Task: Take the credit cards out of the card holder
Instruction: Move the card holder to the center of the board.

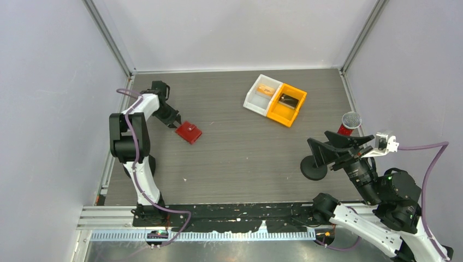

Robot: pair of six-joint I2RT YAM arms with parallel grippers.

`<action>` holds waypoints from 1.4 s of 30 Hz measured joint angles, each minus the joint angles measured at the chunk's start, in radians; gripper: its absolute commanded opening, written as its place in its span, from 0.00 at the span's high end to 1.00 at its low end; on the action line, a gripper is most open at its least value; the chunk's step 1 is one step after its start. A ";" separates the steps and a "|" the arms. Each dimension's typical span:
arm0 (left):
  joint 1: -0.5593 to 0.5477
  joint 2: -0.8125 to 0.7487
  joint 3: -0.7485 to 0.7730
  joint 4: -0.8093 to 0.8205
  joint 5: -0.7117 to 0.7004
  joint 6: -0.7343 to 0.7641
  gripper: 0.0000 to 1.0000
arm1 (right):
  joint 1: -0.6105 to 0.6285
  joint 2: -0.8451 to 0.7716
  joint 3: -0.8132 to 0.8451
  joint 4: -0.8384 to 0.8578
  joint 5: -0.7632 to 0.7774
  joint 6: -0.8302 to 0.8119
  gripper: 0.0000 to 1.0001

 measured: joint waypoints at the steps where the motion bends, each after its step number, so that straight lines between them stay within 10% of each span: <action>1: 0.000 0.000 0.000 0.000 -0.001 -0.004 0.71 | 0.000 -0.001 0.000 0.001 0.002 0.000 0.07; 28: -0.203 -0.083 -0.155 0.092 0.070 0.025 0.72 | 0.000 -0.012 0.022 -0.045 -0.011 0.018 0.08; 42: -0.434 -0.269 -0.306 0.142 0.079 0.101 0.68 | 0.000 0.189 0.129 -0.192 -0.068 0.122 0.25</action>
